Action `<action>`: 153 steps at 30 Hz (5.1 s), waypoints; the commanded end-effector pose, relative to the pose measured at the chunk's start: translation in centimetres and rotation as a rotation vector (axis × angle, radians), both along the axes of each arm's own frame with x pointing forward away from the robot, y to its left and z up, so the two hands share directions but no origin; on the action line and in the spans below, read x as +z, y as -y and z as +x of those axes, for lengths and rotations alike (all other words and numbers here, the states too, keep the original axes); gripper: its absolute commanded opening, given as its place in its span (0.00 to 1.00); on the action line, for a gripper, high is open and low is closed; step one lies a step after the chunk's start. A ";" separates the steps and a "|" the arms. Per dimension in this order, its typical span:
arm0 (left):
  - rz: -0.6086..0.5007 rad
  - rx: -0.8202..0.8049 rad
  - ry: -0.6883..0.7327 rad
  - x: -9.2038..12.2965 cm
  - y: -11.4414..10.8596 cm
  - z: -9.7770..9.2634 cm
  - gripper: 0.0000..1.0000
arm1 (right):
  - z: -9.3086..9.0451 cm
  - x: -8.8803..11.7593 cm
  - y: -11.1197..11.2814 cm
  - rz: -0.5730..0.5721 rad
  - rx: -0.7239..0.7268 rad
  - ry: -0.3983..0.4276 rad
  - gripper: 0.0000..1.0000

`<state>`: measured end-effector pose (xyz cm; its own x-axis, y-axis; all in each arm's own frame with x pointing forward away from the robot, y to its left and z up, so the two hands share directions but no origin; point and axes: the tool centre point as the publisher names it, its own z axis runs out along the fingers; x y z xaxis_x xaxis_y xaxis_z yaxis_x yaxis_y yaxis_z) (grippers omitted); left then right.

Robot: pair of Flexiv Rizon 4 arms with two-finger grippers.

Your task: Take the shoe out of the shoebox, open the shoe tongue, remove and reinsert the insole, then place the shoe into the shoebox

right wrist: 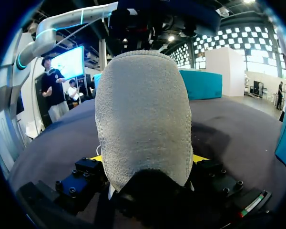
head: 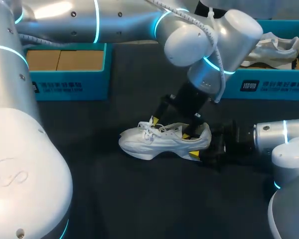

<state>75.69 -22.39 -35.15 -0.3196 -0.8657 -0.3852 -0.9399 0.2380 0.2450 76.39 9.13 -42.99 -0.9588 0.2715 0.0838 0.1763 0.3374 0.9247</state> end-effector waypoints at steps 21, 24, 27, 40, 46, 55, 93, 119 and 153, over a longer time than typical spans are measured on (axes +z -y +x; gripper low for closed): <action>-0.033 0.058 0.006 1.5 -2.8 -0.3 0.49 | 0.1 -0.2 -0.1 -0.003 -0.001 -0.001 0.00; -0.050 0.064 0.010 1.9 -3.0 -0.3 0.49 | 0.1 -0.2 -0.1 -0.003 -0.001 -0.001 0.00; -0.073 0.075 0.011 2.1 -3.0 -0.3 0.44 | 0.1 -0.2 -0.1 -0.003 -0.001 -0.001 0.00; -0.199 0.080 0.001 2.9 -3.2 -0.2 0.30 | 0.1 -0.2 -0.1 -0.003 -0.001 -0.001 0.00; -0.257 0.094 0.015 2.9 -3.4 0.0 0.10 | 0.1 -0.2 -0.1 -0.003 -0.001 -0.001 0.00; -0.391 0.125 0.040 3.2 -4.2 -0.1 0.00 | 0.1 -0.2 -0.1 -0.003 -0.001 -0.001 0.00; -0.991 0.434 0.041 0.0 -11.0 0.7 0.00 | 0.1 -0.2 -0.1 -0.003 -0.001 -0.001 0.00; -1.055 0.295 0.085 4.8 -10.8 1.0 0.63 | 0.1 -0.2 -0.1 -0.003 -0.001 -0.001 0.00; -0.649 -0.876 -0.173 15.3 -7.7 1.9 0.00 | 0.1 -0.2 -0.1 -0.003 -0.001 -0.001 0.00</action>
